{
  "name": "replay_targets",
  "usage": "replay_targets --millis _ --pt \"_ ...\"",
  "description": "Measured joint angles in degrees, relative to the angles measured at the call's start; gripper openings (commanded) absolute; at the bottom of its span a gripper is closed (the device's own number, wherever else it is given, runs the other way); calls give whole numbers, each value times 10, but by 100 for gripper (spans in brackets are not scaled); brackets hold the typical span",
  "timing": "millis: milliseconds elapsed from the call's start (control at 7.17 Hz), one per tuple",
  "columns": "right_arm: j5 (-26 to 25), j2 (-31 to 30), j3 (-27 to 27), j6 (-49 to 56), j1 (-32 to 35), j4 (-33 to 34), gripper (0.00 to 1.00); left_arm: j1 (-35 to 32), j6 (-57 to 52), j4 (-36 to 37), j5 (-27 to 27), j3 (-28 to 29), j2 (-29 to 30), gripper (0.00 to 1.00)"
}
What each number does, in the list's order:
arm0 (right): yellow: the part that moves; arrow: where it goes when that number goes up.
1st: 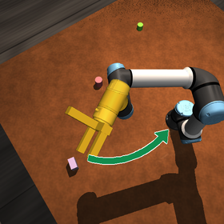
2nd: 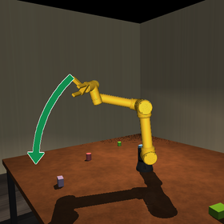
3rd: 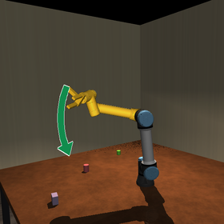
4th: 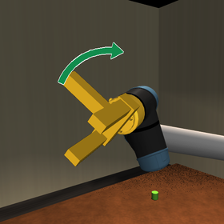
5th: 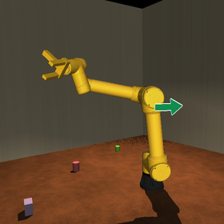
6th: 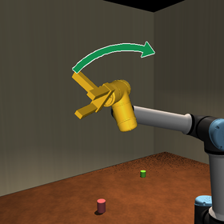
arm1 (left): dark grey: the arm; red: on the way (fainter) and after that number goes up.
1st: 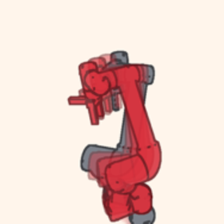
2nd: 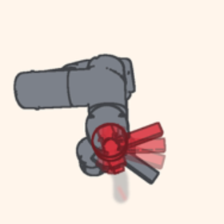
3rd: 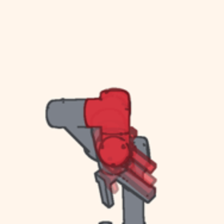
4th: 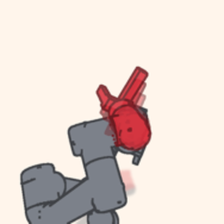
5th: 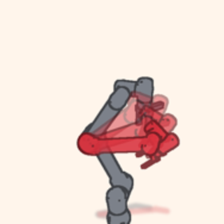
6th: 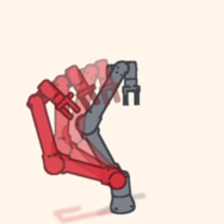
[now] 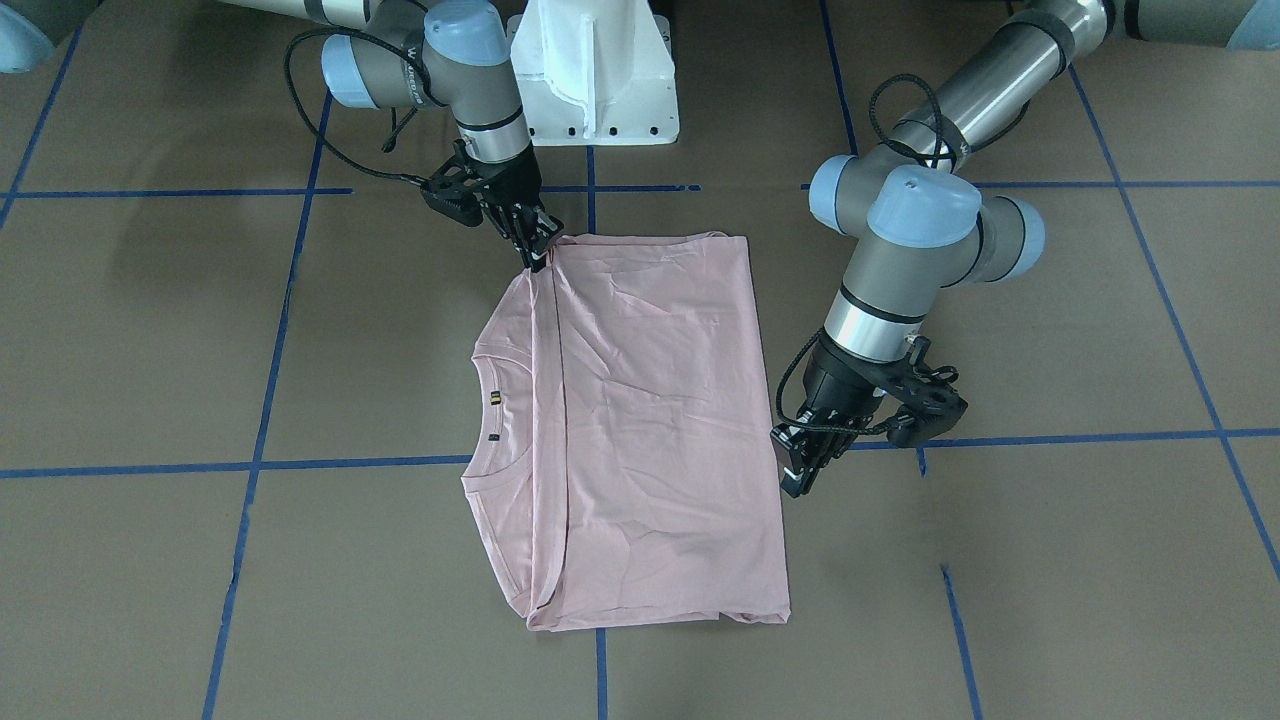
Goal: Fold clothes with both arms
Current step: 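Move the right gripper to the folded shirt's near corner while the left gripper rises, then lower the left gripper to the shirt's other near corner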
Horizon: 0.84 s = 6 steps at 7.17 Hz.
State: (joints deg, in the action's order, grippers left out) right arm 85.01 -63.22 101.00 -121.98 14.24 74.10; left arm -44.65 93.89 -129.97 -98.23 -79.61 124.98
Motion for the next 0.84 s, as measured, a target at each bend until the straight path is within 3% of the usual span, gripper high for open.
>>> replay_targets --millis 558,837 --pt "2 0 20 3 4 0 0 10 21 25 -1 -39 -6 24" --pt "3 -6 33 4 5 0 0 56 67 60 0 -133 -56 46"
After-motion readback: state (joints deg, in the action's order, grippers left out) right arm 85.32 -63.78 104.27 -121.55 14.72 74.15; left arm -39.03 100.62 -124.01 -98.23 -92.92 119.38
